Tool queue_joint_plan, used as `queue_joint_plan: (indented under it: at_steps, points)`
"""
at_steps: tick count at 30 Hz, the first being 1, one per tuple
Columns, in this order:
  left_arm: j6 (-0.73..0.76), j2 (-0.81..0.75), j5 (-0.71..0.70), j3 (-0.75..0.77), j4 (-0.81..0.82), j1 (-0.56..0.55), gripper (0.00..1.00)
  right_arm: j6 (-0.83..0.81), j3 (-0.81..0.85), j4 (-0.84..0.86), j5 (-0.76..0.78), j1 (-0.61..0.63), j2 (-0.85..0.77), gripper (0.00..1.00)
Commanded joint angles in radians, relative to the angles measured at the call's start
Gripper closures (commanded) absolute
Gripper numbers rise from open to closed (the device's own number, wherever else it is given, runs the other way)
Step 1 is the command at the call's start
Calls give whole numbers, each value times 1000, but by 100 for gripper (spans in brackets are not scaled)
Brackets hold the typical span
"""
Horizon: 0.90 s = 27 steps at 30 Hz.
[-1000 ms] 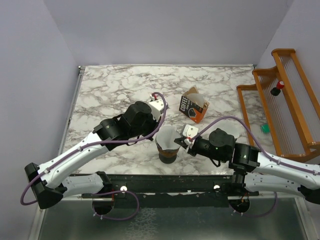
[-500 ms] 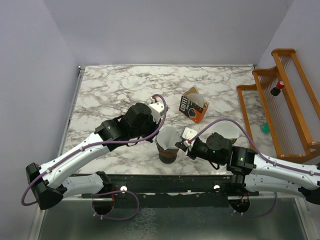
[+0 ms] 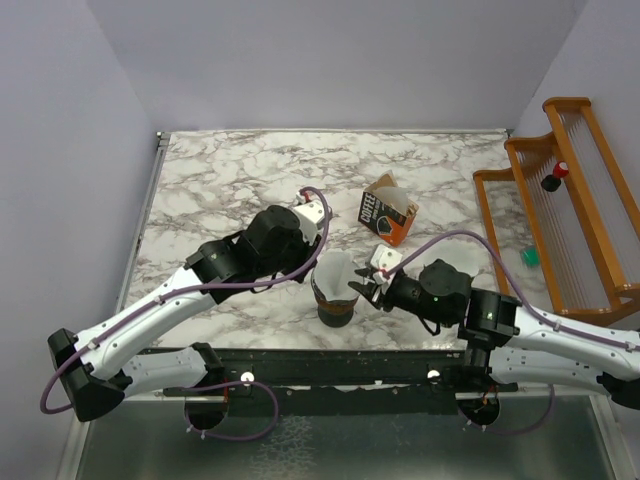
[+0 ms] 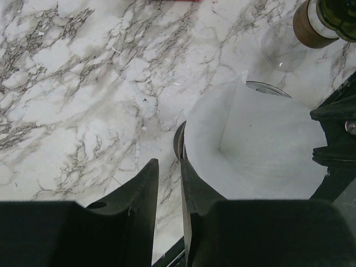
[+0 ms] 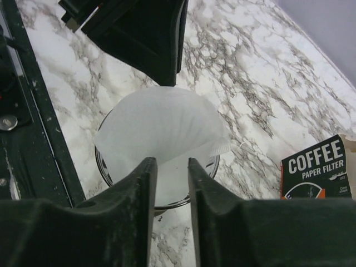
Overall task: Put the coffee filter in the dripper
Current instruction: Place the coffee filter in the coffee dripper, then reset both arms
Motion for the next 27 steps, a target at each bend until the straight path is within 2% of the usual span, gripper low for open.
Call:
queue_joint_plan:
  at_steps: [1,7,12,13,15,20,24,27]
  points:
    - [11,-33,-82,48,2,3,71,-4,67,26,78,6,-15,62]
    - [35,-55,-169,82,2,3,40,-27,161,-4,248,6,-12,39]
    - [60,-36,-208,125,12,9,18,-66,270,-67,419,5,13,13]
    - [67,-33,-210,131,17,12,4,-75,292,-80,437,5,18,10]
    - [76,-28,-213,141,34,21,1,-70,335,-105,495,4,32,1]
    - [94,-16,-200,147,99,73,1,-41,442,-186,566,-40,92,0]
    - [95,1,-144,143,153,152,1,2,499,-234,473,-160,157,0]
    - [88,13,-114,135,194,206,1,73,544,-292,294,-335,211,0]
